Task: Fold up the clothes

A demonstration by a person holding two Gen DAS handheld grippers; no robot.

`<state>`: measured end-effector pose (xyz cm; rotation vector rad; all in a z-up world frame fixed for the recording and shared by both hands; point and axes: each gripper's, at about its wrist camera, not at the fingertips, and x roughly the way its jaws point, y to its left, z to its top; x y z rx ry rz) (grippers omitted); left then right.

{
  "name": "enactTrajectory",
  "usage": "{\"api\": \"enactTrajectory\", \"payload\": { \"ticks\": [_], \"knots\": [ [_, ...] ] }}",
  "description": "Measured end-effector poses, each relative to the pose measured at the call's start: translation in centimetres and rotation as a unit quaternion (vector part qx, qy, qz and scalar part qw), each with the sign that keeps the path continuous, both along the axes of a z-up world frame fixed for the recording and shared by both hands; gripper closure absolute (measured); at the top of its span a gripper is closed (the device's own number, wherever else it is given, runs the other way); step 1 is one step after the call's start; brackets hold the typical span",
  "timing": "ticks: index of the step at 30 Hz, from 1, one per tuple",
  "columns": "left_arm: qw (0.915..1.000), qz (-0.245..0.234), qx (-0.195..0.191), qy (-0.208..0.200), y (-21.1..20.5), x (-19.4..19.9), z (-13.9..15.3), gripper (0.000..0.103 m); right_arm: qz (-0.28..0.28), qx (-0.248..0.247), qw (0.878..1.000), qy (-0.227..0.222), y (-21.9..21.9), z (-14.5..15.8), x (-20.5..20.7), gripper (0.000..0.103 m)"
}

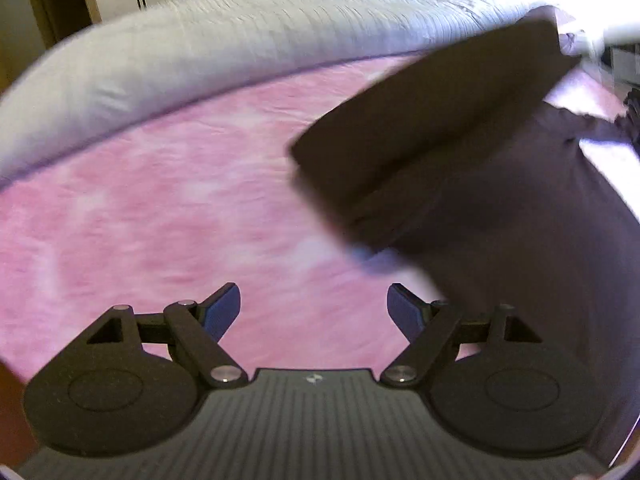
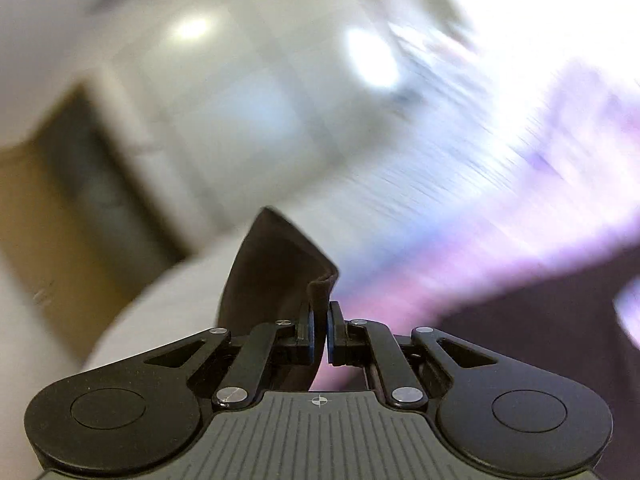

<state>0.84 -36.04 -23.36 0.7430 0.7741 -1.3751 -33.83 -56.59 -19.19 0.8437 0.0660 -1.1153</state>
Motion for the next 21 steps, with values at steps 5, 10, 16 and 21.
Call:
{"api": "enactTrajectory", "payload": {
  "ticks": [5,10,16,21],
  "knots": [
    [0.9982,0.047,0.036,0.008,-5.6,-5.2,-3.7,0.026,-0.029,0.140,0.988,-0.050,-5.7,-11.7,-8.8,0.098],
    [0.9966,0.028,0.050,-0.059,-7.2,-8.6,-4.6,0.027,0.029,0.169,0.984,-0.054,-8.6,-13.9,-11.1,0.098],
    [0.9897,-0.023,0.060,-0.128,-8.5,-10.3,-6.9,0.034,0.061,0.167,0.984,-0.008,-9.3,-13.3,-12.6,0.098],
    [0.9891,-0.021,0.054,-0.135,-9.2,-9.8,-8.4,0.044,0.043,0.192,0.973,0.117,-8.9,-12.6,-11.3,0.058]
  ]
}}
